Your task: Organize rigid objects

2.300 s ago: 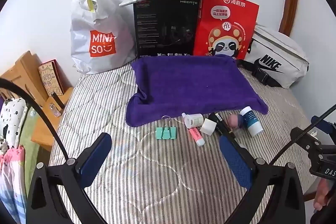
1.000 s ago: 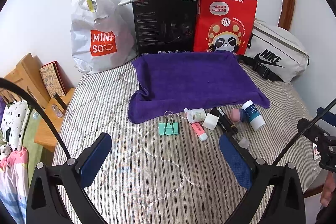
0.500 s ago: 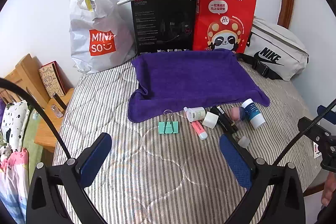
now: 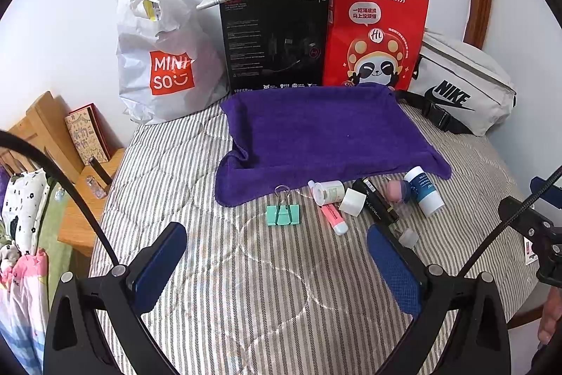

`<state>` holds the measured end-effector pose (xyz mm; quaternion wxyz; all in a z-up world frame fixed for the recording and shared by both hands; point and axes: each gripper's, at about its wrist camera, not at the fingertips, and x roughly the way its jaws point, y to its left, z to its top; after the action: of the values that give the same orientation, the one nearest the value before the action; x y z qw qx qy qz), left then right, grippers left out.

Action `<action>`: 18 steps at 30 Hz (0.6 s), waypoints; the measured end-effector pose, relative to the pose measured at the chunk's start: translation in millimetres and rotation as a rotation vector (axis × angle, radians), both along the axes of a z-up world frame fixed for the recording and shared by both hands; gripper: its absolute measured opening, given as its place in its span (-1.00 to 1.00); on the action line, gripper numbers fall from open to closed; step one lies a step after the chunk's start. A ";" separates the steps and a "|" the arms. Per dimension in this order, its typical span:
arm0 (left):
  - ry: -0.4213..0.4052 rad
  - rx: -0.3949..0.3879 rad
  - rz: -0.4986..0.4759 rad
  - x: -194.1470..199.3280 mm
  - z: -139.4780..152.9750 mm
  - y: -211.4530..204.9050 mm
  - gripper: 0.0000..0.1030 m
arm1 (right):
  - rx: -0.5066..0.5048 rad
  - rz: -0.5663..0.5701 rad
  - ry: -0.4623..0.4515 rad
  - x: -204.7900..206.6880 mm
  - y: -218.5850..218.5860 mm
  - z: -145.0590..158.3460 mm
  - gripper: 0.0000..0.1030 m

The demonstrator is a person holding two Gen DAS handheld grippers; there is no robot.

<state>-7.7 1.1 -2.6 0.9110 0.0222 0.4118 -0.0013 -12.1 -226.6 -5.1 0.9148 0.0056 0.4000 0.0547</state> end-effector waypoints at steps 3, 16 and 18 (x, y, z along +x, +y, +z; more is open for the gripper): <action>0.001 0.000 0.000 0.3 0.6 0.2 1.00 | 0.009 0.003 -0.002 -0.8 0.3 0.3 0.99; -0.002 0.006 0.002 0.6 3.2 1.1 1.00 | 0.008 0.001 0.003 0.7 -1.3 0.0 0.99; -0.001 0.008 0.003 0.9 3.1 1.0 1.00 | 0.008 -0.001 0.004 0.9 -1.6 -0.2 0.99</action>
<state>-6.8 2.2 0.6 0.9111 0.0253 0.4115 0.0019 -11.2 -228.2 -5.2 0.9140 0.0095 0.4018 0.0559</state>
